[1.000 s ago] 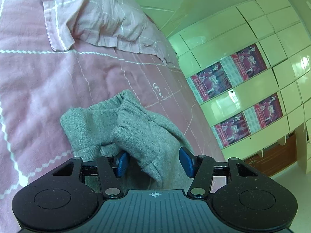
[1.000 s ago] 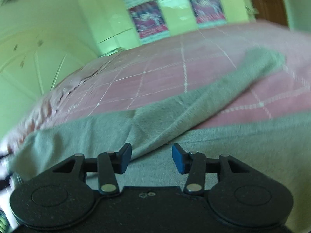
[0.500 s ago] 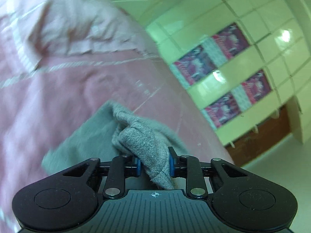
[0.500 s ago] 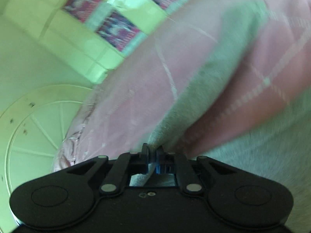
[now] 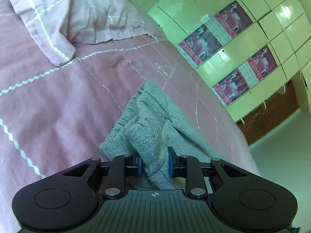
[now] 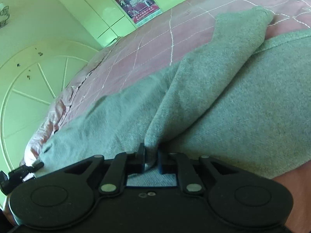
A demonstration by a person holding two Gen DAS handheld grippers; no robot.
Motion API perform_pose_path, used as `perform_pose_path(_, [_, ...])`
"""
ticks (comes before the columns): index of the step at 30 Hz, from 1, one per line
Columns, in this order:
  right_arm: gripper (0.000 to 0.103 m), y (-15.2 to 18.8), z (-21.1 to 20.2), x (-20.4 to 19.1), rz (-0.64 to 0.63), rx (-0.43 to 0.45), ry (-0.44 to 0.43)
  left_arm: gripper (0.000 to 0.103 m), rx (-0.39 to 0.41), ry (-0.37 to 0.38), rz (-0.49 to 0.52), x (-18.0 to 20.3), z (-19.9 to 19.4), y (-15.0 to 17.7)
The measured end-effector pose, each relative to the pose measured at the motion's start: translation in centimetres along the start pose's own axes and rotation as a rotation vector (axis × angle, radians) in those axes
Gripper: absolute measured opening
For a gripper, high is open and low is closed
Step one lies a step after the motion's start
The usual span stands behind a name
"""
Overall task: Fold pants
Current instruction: 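Lift the cuffs and fold the legs over toward the waistband with both grippers, then open both grippers and release the folded legs onto the waistband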
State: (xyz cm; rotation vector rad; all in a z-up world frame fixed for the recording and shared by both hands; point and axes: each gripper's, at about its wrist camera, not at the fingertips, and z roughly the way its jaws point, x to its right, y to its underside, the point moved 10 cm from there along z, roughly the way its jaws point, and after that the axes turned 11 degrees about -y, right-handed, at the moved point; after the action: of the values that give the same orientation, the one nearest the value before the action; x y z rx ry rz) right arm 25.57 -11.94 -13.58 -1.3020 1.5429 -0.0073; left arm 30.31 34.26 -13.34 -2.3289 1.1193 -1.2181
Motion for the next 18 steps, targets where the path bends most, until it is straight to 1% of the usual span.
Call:
perform_pose_path(2, [0.01,-0.6,-0.1,0.4,0.028,0.007,0.013,0.025,-0.007,-0.003,0.003,0.2,0.2,-0.3])
perform_pose_path(3, [0.007,-0.7,0.0,0.8,0.057,0.004,0.013,0.025,-0.011,-0.004,0.01,0.4,0.3,-0.5])
perform_pose_path(4, [0.007,-0.7,0.1,0.6,0.082,0.0,0.007,0.025,-0.017,-0.007,0.021,0.3,0.3,-0.5])
perform_pose_path(5, [0.001,-0.8,0.1,0.6,0.08,-0.004,0.011,0.025,-0.023,-0.009,0.028,0.2,0.4,-0.6])
perform_pose_path(6, [0.0,-1.1,-0.4,-0.1,0.05,0.009,0.008,0.025,-0.018,-0.001,0.029,0.0,-0.1,-0.6])
perform_pose_path(7, [0.0,-1.8,-1.0,-1.5,0.01,0.04,-0.022,0.025,0.011,0.034,0.028,0.2,-1.2,-0.6])
perform_pose_path(8, [0.0,-2.1,-1.6,-2.7,-0.033,0.072,-0.048,0.025,0.056,0.094,0.032,1.0,-2.4,-1.3])
perform_pose_path(9, [0.0,-2.2,-2.3,-3.4,-0.062,0.088,-0.056,0.025,0.082,0.112,0.047,1.4,-3.2,-1.7])
perform_pose_path(10, [0.0,-2.1,-2.7,-3.5,-0.06,0.092,-0.059,0.025,0.097,0.093,0.078,1.5,-3.6,-1.9])
perform_pose_path(11, [0.0,-1.7,-2.5,-2.9,-0.042,0.076,-0.051,0.025,0.089,0.075,0.084,1.3,-3.4,-1.8])
perform_pose_path(12, [0.0,-0.9,-2.0,-1.8,-0.031,0.041,-0.02,0.025,0.065,0.058,0.08,0.7,-2.9,-1.3])
perform_pose_path(13, [0.0,0.2,-0.9,-0.4,-0.014,-0.014,0.02,0.025,0.014,0.004,0.097,-0.2,-1.6,-0.4])
perform_pose_path(14, [0.0,0.9,-0.1,0.6,0.023,-0.029,0.023,0.025,-0.009,-0.027,0.123,-0.7,-0.9,0.5])
perform_pose_path(16, [0.0,0.6,-0.1,0.7,0.059,0.003,0.008,0.025,0.017,-0.012,0.092,-0.9,-1.1,0.7])
perform_pose_path(18, [0.0,0.6,-0.1,0.2,0.034,0.004,0.021,0.025,0.025,-0.01,0.089,-0.9,-1.4,0.8])
